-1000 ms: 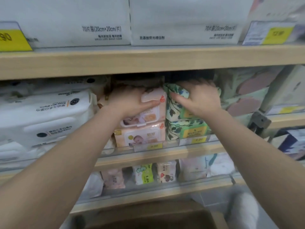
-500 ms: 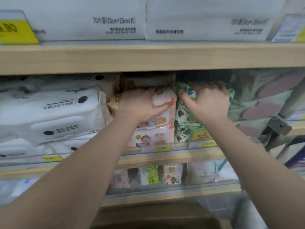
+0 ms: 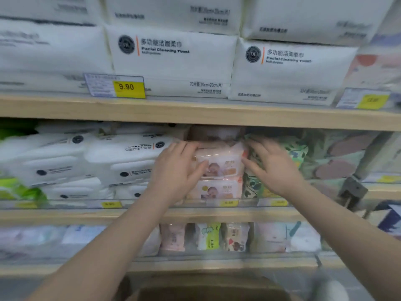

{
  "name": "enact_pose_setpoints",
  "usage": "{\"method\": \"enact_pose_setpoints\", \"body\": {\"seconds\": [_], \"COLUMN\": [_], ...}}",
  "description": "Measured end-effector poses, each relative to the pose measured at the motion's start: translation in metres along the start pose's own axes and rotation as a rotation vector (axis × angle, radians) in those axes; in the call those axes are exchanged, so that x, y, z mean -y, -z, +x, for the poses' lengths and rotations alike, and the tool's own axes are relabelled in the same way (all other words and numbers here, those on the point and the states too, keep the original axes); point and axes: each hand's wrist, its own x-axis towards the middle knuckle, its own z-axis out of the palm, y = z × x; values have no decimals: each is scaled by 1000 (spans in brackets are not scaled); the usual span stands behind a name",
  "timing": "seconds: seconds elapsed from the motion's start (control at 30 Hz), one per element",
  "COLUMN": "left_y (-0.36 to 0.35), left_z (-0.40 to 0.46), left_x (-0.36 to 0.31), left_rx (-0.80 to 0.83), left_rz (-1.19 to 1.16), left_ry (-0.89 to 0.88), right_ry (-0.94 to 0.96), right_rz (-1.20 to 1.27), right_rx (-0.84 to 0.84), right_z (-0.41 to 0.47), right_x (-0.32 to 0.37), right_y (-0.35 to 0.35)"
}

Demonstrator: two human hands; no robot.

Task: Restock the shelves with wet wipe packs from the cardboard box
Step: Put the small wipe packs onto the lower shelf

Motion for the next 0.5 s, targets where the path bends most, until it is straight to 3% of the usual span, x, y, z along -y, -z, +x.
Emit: {"method": "enact_pose_setpoints", "body": {"seconds": [0.1,0.27,0.4,0.5], "left_y": [23,41,39,31], "left_z": [-47,-97,-114,-114], "left_x": [29,80,109,117], "left_rx": [-76,-161,-238,-131], "left_rz": [-84,-245,-276,-584], "left_ry": [98,441,612,618], "right_ry": [108,248,283,251], "right_rz": [8,114,185,63], "right_rx": [4,8,36,121], "right_z": [1,27,56,77], "right_x": [45,132,195,216], "right_y": [-6,-19,-30,-38]}}
